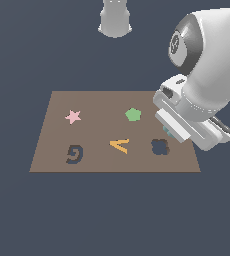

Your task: Insert a designated object into the corresponding slot on a board.

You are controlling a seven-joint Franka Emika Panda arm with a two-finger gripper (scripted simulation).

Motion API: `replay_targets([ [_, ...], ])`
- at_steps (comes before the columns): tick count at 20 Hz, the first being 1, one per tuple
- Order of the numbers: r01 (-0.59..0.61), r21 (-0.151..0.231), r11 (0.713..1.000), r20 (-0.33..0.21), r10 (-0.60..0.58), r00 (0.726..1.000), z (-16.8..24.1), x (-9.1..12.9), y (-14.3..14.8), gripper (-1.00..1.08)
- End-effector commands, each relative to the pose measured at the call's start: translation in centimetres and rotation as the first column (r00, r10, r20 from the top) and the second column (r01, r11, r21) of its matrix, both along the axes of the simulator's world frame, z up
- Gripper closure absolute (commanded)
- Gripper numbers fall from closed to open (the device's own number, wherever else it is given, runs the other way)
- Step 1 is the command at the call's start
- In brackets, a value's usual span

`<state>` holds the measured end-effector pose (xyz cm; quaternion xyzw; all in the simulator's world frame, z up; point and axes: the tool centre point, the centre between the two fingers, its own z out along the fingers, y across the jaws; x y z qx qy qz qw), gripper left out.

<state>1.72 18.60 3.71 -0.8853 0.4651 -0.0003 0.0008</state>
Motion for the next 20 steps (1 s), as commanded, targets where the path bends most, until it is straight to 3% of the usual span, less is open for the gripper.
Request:
replay_targets([
  [1, 0.107, 0.000, 0.994, 0.000, -0.107, 0.994, 0.1, 1.3, -0.5, 1.08],
  [10, 0.385, 0.000, 0.923, 0.000, -0.385, 0.923, 0.3, 4.3, -2.5, 1.08],
  [20, 0.533, 0.000, 0.846, -0.001, -0.533, 0.846, 0.4, 5.7, -4.2, 1.08],
])
